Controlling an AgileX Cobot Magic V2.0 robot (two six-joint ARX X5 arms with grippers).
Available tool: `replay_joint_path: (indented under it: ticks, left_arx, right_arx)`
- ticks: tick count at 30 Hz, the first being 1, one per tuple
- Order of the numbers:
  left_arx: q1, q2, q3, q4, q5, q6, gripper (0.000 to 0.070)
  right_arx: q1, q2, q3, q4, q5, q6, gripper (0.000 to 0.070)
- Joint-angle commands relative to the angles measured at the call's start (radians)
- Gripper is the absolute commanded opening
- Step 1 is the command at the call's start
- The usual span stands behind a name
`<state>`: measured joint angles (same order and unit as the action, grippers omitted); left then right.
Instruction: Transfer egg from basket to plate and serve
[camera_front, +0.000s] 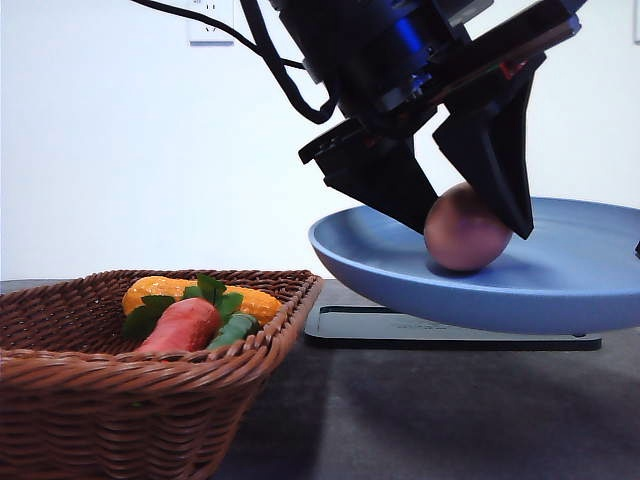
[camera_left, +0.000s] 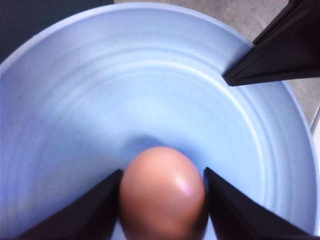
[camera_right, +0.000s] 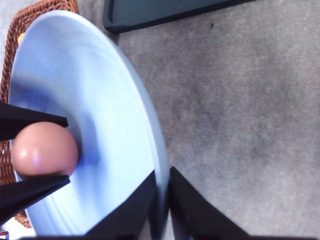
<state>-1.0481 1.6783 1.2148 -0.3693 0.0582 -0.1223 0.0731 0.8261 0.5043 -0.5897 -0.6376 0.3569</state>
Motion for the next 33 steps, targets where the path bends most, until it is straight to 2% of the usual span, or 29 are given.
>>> replay_joint_path:
  ticks: [1,8,14,24,33]
  left_arx:
    - [-0.012,0.023,0.016,0.004,0.001,0.003,0.0409]
    - [-0.011,-0.028,0.021,-0.002,0.001,-0.002,0.0415]
    - [0.011,-0.146,0.021,-0.04,-0.015,-0.002,0.0409]
    - [0.088,-0.435,0.021,-0.145,-0.2,0.011,0.0409]
    - [0.144,-0.68,0.021,-0.203,-0.377,0.051,0.0409]
  right_arx:
    - [0.004,0.003,0.016,0.009,-0.02,0.009,0.0]
    - [0.004,0.017,0.016,-0.026,-0.021,0.01,0.0]
    - [0.004,0.092,0.016,-0.018,-0.021,-0.001,0.0]
    - [-0.024,0.333,0.054,0.146,-0.029,-0.005,0.0]
    - [-0.08,0.615,0.29,0.205,-0.027,-0.034,0.0]
